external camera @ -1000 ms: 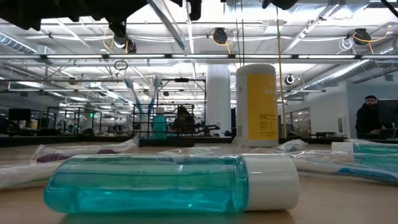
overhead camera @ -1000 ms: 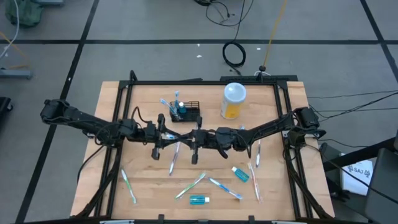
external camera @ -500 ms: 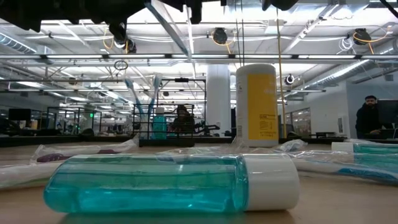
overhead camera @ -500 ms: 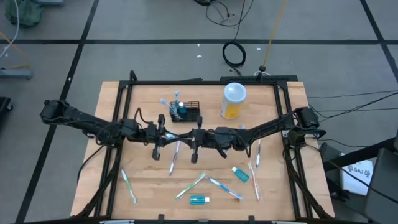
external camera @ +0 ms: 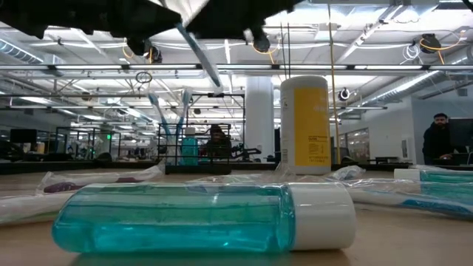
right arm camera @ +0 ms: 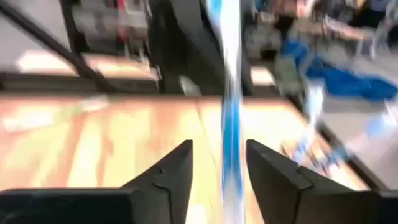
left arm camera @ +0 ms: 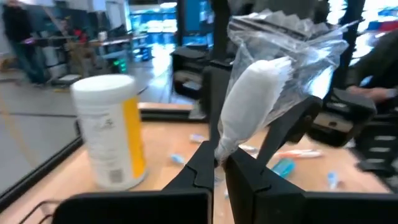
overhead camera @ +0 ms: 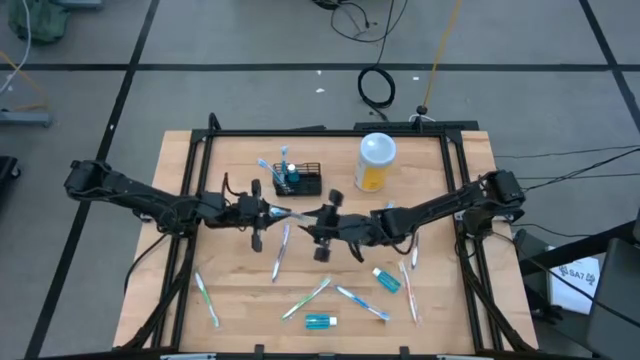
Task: Pick & Place toothbrushing station
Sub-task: Put the blue toothbrush into the black mesh organizer
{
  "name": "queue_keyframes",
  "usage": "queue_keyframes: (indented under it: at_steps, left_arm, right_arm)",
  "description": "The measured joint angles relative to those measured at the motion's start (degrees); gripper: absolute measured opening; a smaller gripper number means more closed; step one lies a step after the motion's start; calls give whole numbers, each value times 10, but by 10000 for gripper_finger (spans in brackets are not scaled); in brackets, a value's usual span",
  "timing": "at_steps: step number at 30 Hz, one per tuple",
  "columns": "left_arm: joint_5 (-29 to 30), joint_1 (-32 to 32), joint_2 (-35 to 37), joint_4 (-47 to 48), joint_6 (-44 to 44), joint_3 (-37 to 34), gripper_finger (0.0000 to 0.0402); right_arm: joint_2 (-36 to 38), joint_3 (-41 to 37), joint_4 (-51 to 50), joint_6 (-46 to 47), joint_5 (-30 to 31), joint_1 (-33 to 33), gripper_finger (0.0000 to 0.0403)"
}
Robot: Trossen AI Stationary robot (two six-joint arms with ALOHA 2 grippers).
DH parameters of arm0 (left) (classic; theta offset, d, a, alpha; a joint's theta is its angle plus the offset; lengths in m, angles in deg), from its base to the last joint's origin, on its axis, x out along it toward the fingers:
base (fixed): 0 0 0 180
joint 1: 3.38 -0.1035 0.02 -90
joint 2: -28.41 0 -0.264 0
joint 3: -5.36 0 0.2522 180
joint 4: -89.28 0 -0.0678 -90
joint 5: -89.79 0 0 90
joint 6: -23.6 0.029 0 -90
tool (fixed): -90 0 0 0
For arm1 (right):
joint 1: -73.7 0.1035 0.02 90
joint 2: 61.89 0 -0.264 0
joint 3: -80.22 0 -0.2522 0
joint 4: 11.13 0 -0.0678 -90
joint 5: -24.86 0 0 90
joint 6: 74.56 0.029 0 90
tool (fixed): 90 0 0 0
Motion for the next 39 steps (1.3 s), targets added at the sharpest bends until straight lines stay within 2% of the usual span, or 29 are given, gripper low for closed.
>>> queue_keyframes:
  at_steps: [4,8,12,15,18,25,29,35,39]
  left_arm:
    - [18,-15,-1,77,0,44,8]
    - [21,-42,-9,232,7,146,13]
    - [50,-77,-44,332,26,238,11]
    - [53,-113,-82,332,41,284,7]
    - [40,-149,-129,336,35,309,12]
    - [33,-221,-207,339,-8,323,8]
    - [9,-244,-239,337,-33,324,11]
    - [-2,-264,-283,343,-53,324,8]
    - [-3,-284,-296,366,-97,323,27]
  right_arm:
    - [34,1,-124,67,6,17,169]
    - [46,0,-216,160,6,32,173]
    - [51,0,-306,258,5,50,167]
    - [49,-1,-377,328,4,60,161]
    - [49,-17,-391,361,4,64,158]
    - [57,-37,-391,366,-30,63,156]
    - [57,-38,-392,366,-56,62,155]
    - [57,-38,-393,365,-56,62,155]
    - [57,-38,-393,365,-56,62,155]
